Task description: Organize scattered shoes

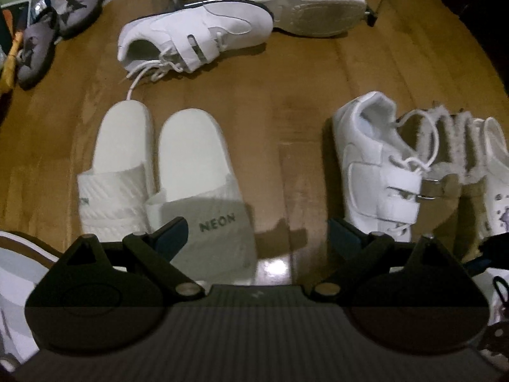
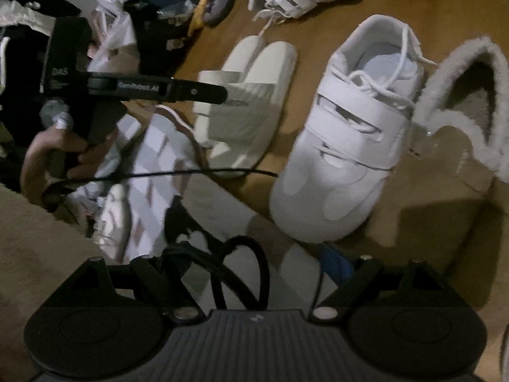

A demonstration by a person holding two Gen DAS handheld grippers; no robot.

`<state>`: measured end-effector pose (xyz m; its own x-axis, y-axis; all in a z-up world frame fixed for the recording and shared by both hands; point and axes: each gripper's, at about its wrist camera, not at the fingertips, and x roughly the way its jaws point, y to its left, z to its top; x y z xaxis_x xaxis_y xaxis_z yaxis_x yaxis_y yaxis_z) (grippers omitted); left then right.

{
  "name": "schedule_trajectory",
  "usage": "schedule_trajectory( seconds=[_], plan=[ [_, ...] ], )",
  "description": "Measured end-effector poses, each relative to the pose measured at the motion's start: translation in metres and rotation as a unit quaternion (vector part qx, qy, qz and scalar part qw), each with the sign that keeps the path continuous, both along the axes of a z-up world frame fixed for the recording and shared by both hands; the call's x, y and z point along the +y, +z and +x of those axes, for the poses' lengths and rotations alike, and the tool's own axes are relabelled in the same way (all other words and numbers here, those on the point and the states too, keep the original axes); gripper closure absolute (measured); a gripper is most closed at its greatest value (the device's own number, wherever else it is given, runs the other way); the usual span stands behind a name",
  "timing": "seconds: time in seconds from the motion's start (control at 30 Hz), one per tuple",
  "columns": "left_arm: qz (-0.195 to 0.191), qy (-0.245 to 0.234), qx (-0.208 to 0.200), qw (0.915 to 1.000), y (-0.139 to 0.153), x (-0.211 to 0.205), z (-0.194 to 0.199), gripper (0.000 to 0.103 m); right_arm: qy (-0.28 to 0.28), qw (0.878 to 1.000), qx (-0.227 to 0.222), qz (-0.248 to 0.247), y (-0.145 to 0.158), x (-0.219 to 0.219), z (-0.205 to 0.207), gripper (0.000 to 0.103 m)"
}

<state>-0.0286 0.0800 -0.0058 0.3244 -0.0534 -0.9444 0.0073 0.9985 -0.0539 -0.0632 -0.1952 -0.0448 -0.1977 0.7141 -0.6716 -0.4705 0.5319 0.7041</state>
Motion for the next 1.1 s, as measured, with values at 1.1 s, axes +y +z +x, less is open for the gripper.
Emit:
schedule_trajectory(
  seconds=[1.1],
  plan=[
    [-0.005, 0.019, -0.125, 0.9919, 0.001, 0.112, 0.114, 0.004, -0.265, 0.926, 0.059, 0.264, 0.038, -0.101, 0.073, 0.000]
  ],
)
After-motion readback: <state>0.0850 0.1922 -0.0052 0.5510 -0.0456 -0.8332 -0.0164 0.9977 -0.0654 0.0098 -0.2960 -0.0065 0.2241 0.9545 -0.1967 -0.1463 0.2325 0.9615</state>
